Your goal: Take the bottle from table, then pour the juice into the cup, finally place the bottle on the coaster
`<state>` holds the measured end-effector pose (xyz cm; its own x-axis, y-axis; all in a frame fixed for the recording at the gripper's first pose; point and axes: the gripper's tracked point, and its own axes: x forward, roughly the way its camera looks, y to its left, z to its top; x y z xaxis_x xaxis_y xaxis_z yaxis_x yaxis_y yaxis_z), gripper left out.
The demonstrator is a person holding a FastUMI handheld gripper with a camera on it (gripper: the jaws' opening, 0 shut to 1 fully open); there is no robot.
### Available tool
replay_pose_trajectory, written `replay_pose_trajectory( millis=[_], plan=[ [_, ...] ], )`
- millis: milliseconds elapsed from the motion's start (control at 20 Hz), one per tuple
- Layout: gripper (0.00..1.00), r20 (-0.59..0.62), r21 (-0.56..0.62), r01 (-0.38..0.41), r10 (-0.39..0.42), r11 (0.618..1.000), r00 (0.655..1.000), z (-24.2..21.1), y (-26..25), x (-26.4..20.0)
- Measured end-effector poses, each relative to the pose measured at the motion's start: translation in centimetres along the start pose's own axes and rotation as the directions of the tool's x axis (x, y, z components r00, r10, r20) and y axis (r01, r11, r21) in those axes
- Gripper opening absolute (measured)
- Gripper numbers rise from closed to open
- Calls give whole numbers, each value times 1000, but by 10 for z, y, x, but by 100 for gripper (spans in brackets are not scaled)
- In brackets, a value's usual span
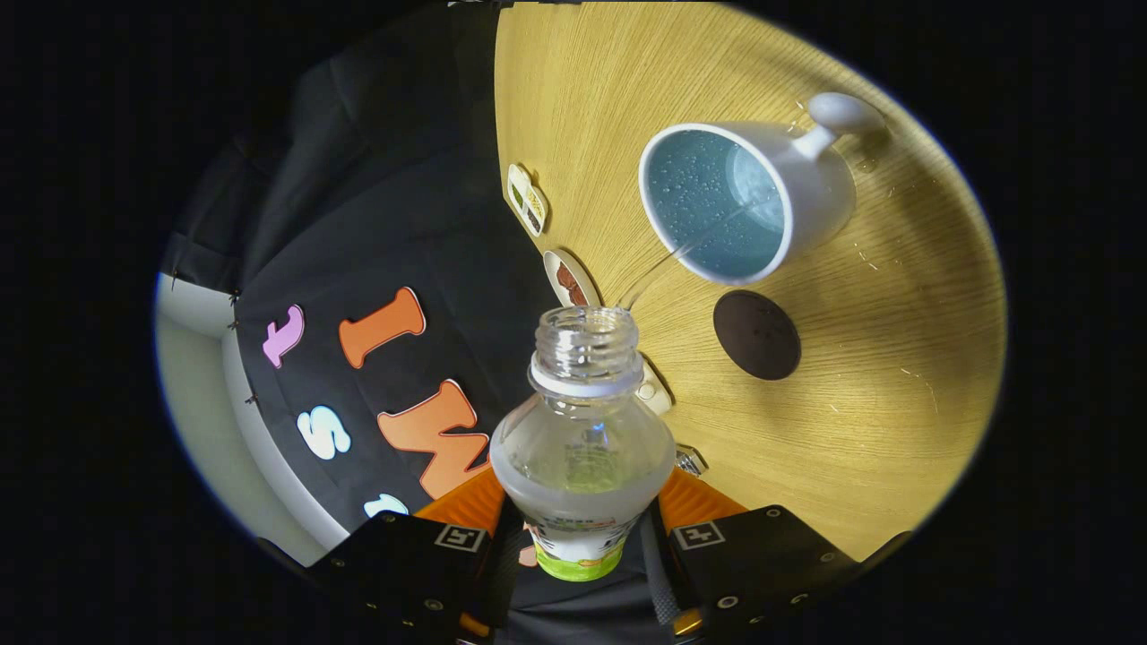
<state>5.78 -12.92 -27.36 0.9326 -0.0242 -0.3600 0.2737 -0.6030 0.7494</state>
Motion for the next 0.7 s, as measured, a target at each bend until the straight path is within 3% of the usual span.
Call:
replay_pose_trajectory(
  millis=[700],
  plan=[
    [61, -17, 43, -11, 12, 999, 1000, -4, 7, 2]
  ],
)
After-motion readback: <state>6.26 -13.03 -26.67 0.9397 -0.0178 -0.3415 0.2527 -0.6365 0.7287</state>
